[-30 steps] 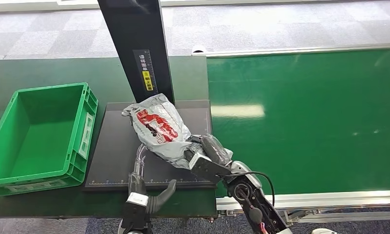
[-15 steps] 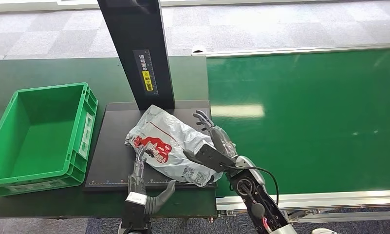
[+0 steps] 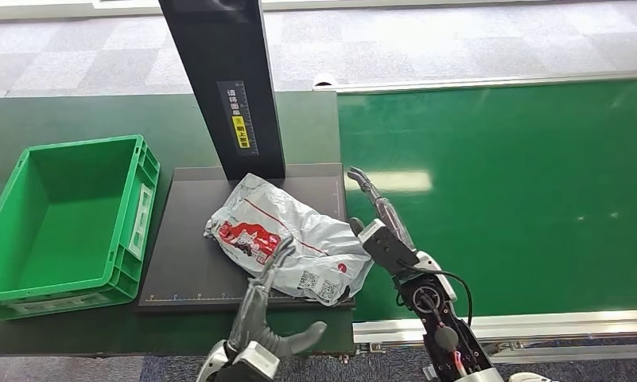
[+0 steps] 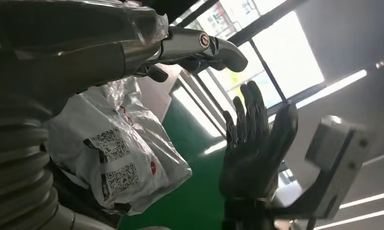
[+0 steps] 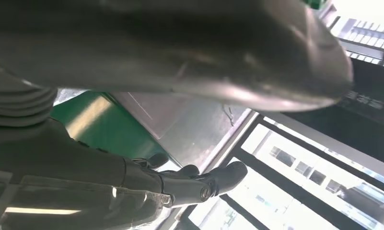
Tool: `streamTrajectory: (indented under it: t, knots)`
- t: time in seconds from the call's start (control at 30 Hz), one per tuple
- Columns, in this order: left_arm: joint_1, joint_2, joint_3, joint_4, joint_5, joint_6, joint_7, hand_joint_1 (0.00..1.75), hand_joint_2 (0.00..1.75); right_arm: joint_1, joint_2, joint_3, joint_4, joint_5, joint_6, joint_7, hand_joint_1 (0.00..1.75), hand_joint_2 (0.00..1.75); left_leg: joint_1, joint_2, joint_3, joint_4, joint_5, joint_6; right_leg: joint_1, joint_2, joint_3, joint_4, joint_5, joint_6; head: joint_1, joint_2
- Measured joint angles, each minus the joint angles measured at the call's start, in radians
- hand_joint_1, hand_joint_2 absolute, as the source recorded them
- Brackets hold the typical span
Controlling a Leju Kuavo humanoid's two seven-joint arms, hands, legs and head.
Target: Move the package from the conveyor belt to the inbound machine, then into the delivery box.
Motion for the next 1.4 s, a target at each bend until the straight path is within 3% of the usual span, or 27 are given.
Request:
streamTrajectory:
  t: [0.1,0.23,0.47,0.7,0.83,0.9,0.97,1.03,1.4]
  knots:
    - [-0.045,-0.002,-0.012,0.030,-0.087,-0.033,0.026,0.00,1.75,0.004,0.002,-0.001,-0.049,-0.039,0.000,-0.006,0.00,1.75,0.000,0.000,0.000,0.000,0.000,0.000,0.000,0.000,0.000,0.000,0.000,0.000,0.000,0.000]
    - [-0.113,-0.020,-0.004,0.112,-0.065,-0.071,0.030,0.00,1.75,0.012,0.003,-0.003,-0.133,-0.072,0.004,-0.006,0.00,1.75,0.000,0.000,0.001,0.000,0.001,0.000,0.000,0.000,0.000,0.000,0.000,0.000,0.000,0.000]
    - [-0.259,-0.079,0.059,0.367,0.031,-0.151,0.036,0.00,1.75,0.020,0.003,-0.003,-0.259,-0.089,0.014,-0.006,0.00,1.75,0.000,0.000,0.001,0.000,0.001,0.000,0.000,0.000,0.000,0.000,0.000,0.000,0.000,0.000]
    - [-0.377,-0.124,0.108,0.597,0.031,-0.146,0.041,0.00,1.75,0.027,0.011,-0.002,-0.330,-0.090,0.021,-0.010,0.00,1.75,0.000,0.000,0.000,0.000,0.001,0.000,0.000,0.000,0.000,0.000,0.000,0.000,0.000,0.000]
    - [-0.426,-0.140,0.111,0.690,-0.040,-0.131,0.097,0.00,1.75,0.029,0.020,0.000,-0.350,-0.097,0.027,-0.020,0.00,1.75,0.000,0.000,0.000,0.000,0.001,0.000,0.000,0.000,0.000,0.000,0.000,0.000,0.000,0.000]
    - [-0.449,-0.146,0.107,0.728,-0.078,-0.135,0.138,0.40,1.75,0.028,0.025,0.001,-0.356,-0.101,0.030,-0.025,0.00,1.75,0.000,0.000,0.000,0.000,0.001,0.000,0.000,0.000,0.001,0.000,0.000,0.000,0.000,0.000]
    - [-0.473,-0.149,0.096,0.762,-0.116,-0.143,0.177,1.27,1.75,0.027,0.029,0.003,-0.358,-0.104,0.032,-0.030,0.00,1.75,0.000,0.000,0.001,0.000,0.001,0.000,0.000,0.000,0.001,0.000,0.000,0.000,0.000,0.000]
    - [-0.497,-0.152,0.082,0.792,-0.152,-0.150,0.210,1.75,1.75,0.026,0.033,0.006,-0.359,-0.105,0.035,-0.034,0.00,1.75,0.000,0.000,0.001,0.000,0.001,0.000,0.000,0.000,0.002,0.000,0.000,0.000,0.000,0.000]
    - [-0.583,-0.154,0.038,0.876,-0.240,-0.165,0.276,1.75,1.75,0.012,0.043,0.007,-0.362,-0.113,0.037,-0.042,0.00,1.75,0.000,0.000,0.006,0.000,0.001,0.000,0.000,0.000,0.007,0.000,0.000,0.000,0.000,0.000]
